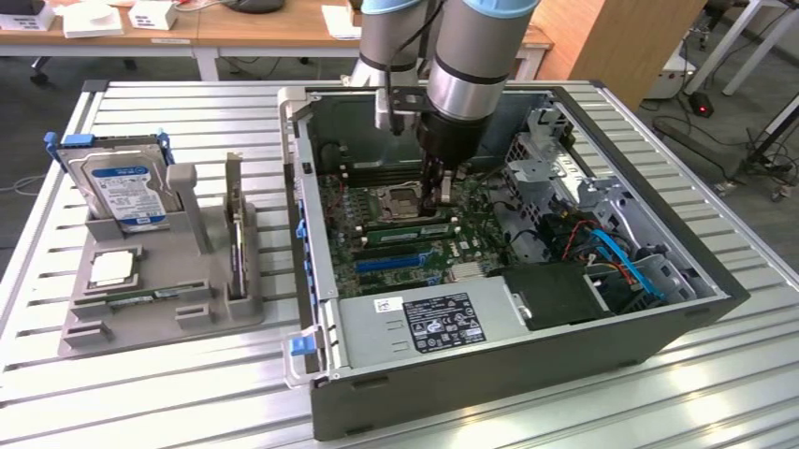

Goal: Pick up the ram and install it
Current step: 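Press down the ram until it locks into place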

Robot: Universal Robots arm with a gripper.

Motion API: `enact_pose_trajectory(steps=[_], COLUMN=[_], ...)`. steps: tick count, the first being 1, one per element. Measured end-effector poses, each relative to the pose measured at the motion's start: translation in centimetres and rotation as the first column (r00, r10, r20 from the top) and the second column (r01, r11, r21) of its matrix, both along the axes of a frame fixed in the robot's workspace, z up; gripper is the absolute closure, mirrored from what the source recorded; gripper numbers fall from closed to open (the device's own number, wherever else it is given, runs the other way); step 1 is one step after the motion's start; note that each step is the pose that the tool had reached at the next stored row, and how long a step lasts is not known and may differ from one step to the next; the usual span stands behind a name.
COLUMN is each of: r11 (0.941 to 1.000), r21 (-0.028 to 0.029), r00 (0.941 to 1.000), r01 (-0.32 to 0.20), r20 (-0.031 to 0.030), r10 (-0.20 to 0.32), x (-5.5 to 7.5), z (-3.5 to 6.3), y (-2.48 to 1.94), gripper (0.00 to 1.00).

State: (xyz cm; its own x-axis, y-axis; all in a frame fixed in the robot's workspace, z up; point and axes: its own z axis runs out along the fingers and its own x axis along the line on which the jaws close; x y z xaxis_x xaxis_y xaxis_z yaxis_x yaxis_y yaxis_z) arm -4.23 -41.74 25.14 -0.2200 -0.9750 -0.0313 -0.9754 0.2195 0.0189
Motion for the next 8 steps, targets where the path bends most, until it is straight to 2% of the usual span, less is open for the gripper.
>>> enact_pose_trajectory(steps=[4, 8], r11=[0.9974, 0.99], r21=[0.0, 0.0001], r00=[0.9974, 0.99], r01=[0.072, 0.141], r20=[0.0, 0.0001], r10=[-0.072, -0.141], x=[0.0, 0.0], z=[-0.05, -0.07], y=[0.0, 0.01], gripper=[0.91, 0.91])
